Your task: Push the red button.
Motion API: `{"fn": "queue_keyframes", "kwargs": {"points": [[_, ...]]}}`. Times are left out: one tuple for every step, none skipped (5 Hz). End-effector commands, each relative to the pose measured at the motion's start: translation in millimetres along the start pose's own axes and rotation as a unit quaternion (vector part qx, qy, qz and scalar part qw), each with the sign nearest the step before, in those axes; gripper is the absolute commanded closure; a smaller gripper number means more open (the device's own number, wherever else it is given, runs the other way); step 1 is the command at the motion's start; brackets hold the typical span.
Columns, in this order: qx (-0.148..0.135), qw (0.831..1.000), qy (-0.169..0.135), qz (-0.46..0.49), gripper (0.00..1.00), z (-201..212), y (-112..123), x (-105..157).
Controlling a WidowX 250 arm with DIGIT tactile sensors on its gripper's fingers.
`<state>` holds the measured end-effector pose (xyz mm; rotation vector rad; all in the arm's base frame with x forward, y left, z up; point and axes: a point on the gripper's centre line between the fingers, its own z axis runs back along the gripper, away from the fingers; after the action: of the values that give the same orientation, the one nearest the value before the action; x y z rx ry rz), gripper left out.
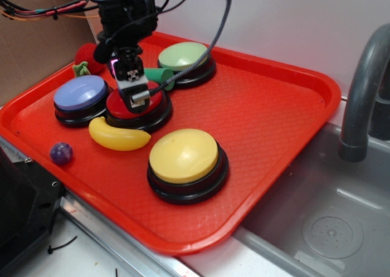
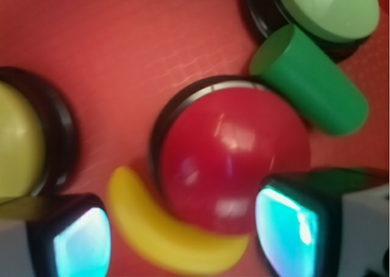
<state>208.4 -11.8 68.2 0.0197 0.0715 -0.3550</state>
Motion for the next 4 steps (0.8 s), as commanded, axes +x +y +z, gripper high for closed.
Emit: {"fn": "queue_keyframes", "kwargs": {"points": [[0.026,1.000,0.005,-0.010,0.00,-17.8,-6.9,8.5],[0.032,0.999,0.015,-0.008,0.00,-20.5,-10.4,8.5],[0.041,0.999,0.010,0.001,0.00,-7.9,-6.7,9.3],[0.053,0.999,-0.007,0.010,0.00,21.3,-5.0,11.4]]}}
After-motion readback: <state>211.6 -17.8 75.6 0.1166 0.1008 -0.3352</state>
